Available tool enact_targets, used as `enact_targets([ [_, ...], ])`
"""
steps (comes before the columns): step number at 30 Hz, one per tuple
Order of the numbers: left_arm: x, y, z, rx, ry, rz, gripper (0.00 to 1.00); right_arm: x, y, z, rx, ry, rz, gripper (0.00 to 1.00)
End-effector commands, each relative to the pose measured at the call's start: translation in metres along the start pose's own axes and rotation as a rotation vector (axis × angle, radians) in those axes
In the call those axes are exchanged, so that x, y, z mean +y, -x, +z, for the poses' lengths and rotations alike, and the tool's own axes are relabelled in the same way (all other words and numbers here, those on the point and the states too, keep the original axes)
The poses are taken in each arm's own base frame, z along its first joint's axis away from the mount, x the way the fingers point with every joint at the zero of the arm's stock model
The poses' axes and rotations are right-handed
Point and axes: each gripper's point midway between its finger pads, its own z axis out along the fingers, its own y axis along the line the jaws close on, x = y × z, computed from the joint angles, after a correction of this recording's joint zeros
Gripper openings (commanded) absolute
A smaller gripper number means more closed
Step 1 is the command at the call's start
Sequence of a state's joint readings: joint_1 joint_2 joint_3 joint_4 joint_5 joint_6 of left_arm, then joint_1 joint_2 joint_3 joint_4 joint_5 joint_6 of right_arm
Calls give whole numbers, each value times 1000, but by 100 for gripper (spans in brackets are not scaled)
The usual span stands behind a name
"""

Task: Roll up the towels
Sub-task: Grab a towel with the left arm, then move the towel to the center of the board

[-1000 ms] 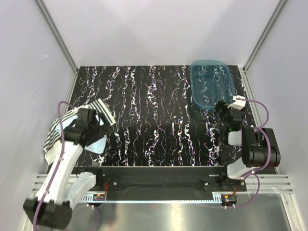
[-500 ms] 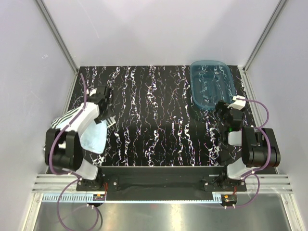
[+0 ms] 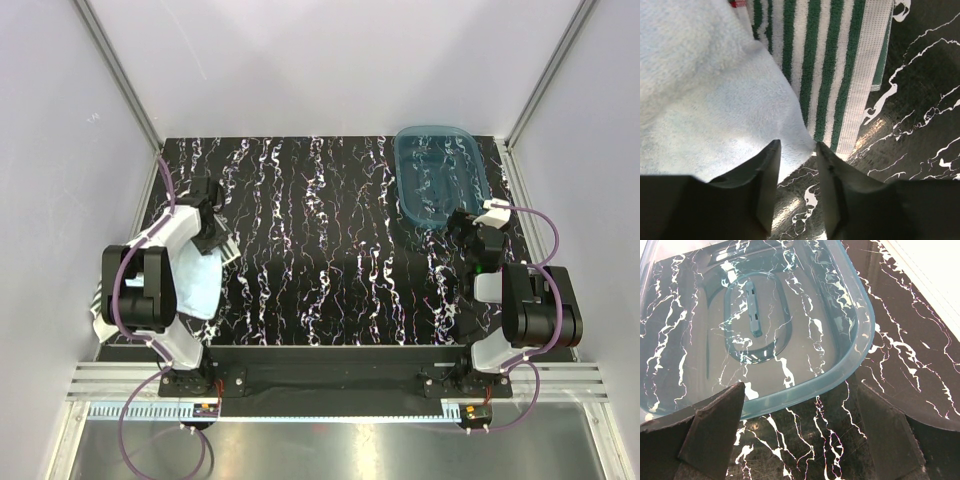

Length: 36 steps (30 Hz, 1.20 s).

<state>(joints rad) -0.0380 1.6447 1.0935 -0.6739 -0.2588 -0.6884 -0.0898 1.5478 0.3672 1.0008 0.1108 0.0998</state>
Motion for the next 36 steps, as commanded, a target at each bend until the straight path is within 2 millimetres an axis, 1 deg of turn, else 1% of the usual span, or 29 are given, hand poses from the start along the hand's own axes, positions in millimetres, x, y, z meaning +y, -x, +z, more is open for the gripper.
enact_targets([
  [1,-13,10,1,-17,-49,-15,35,5,11,2,-32,16,-5,100],
  [5,-14,8,3,-4,-54,-10,17,5,11,2,-32,16,-3,100],
  [6,-15,7,3,0,-56,-10,15,5,11,2,-32,17,-5,100],
  [8,-18,6,4,7,-70,-4,1,5,11,3,-34,16,-3,100],
  [11,-20,5,1,11,-94,-2,0,5,11,2,-32,16,-3,100],
  [14,-21,14,-18,-41,-127,4,0,5,11,2,-32,16,-5,100],
  [15,-23,20,-35,-76,-157,4,0,5,11,2,-32,16,-3,100],
  [17,-32,42,-66,-147,-207,12,0,5,12,2,-35,16,-5,100],
  [18,-37,50,-89,-186,-243,16,0,5,11,2,-32,16,-3,100],
  [19,-39,52,-105,-194,-258,27,0,5,11,3,-32,14,-6,100],
  [20,-55,73,-142,-259,-339,29,0,5,11,2,-33,16,-2,100],
  [21,-67,75,-173,-298,-410,46,0,5,11,2,-32,16,-3,100],
  [22,-73,78,-197,-321,-447,58,0,5,11,2,-32,16,-5,100],
  [23,-83,92,-240,-391,-522,50,0,5,10,3,-30,17,-4,100],
  [24,-96,85,-271,-414,-589,78,0,5,11,2,-33,16,-3,100],
  [26,-105,78,-307,-427,-663,87,0,5,11,3,-34,16,-3,100],
  [27,-116,66,-338,-440,-742,115,0,5,11,2,-32,16,-3,100],
  [29,-127,50,-352,-419,-795,134,0,5,11,2,-32,16,-3,100],
  [30,-136,31,-356,-393,-827,168,0,5,11,2,-32,14,-3,100],
  [31,-142,21,-352,-375,-841,182,0,5,10,2,-32,17,-5,100],
  [32,-151,6,-353,-337,-888,216,0,5,11,3,-33,16,-3,100],
  [33,-160,-15,-353,-305,-931,266,0,5,11,3,-34,16,-3,100],
  [34,-173,-40,-338,-243,-963,321,4,5,10,2,-30,17,-4,100],
  [35,-183,-63,-337,-220,-1004,400,17,5,10,2,-31,15,-5,100],
  [36,-183,-78,-322,-190,-981,445,35,5,11,2,-32,17,-3,100],
])
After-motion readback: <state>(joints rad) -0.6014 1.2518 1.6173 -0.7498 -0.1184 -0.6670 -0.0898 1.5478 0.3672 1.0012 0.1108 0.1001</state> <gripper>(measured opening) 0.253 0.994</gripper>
